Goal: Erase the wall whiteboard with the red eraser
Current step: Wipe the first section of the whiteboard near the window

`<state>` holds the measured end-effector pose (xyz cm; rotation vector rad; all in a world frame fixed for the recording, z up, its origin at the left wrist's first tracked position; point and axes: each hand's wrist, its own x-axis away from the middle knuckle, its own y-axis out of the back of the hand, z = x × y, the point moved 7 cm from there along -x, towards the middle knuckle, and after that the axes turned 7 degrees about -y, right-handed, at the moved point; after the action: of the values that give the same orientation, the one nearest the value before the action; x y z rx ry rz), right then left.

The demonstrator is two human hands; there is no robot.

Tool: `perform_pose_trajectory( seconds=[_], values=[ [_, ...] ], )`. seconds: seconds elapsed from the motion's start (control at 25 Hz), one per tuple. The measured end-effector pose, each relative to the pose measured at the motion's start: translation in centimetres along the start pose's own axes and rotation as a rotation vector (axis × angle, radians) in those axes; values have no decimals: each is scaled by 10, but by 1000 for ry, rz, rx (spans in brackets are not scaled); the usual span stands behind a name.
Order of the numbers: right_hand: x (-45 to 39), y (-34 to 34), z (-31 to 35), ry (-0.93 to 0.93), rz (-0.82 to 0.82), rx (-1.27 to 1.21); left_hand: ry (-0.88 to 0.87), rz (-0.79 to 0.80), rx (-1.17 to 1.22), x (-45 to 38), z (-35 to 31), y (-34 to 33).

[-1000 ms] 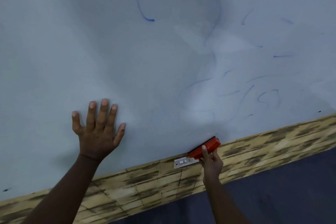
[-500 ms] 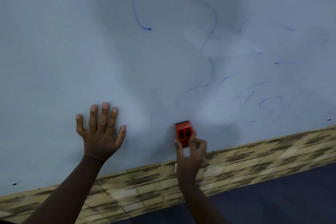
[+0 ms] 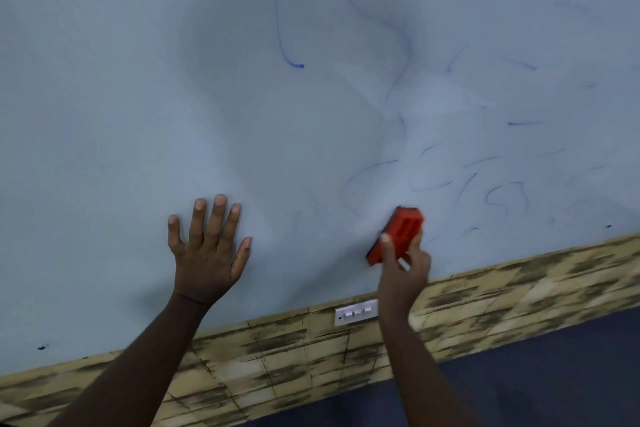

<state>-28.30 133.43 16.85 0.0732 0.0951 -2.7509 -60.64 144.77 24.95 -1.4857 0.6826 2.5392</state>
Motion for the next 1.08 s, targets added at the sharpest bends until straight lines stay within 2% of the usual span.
perform_pose_trajectory(
  seconds=[0.04, 0.12, 0.24, 0.44, 0.52, 0.6, 0.68, 0.76, 0.96, 1.08],
  values=[
    [-12, 7, 9, -59, -44, -43, 5, 4, 3, 0, 0, -1],
    [-17, 11, 29, -36, -49, -98, 9, 11, 12, 0, -1, -2],
    [18, -14, 55, 182, 24, -78, 17, 22, 21, 1, -2, -3],
    [99, -73, 23, 644, 192, 470, 2, 35, 18, 2, -3, -3],
    [121, -82, 0, 904, 290, 688, 0, 53, 35, 5, -2, -2],
    [129, -81, -14, 1028, 355, 779, -12, 75, 45, 10, -2, -1],
    [124, -79, -13, 959, 375, 767, -16, 89, 45, 12, -2, -1],
    [111, -75, 8, 851, 325, 679, 3, 94, 56, 13, -2, -1],
    [41, -36, 55, 233, 168, -57, 4, 114, 82, 19, -5, 1],
    [25, -24, 55, 130, 111, -109, 30, 128, 113, 21, -6, 2]
  ],
)
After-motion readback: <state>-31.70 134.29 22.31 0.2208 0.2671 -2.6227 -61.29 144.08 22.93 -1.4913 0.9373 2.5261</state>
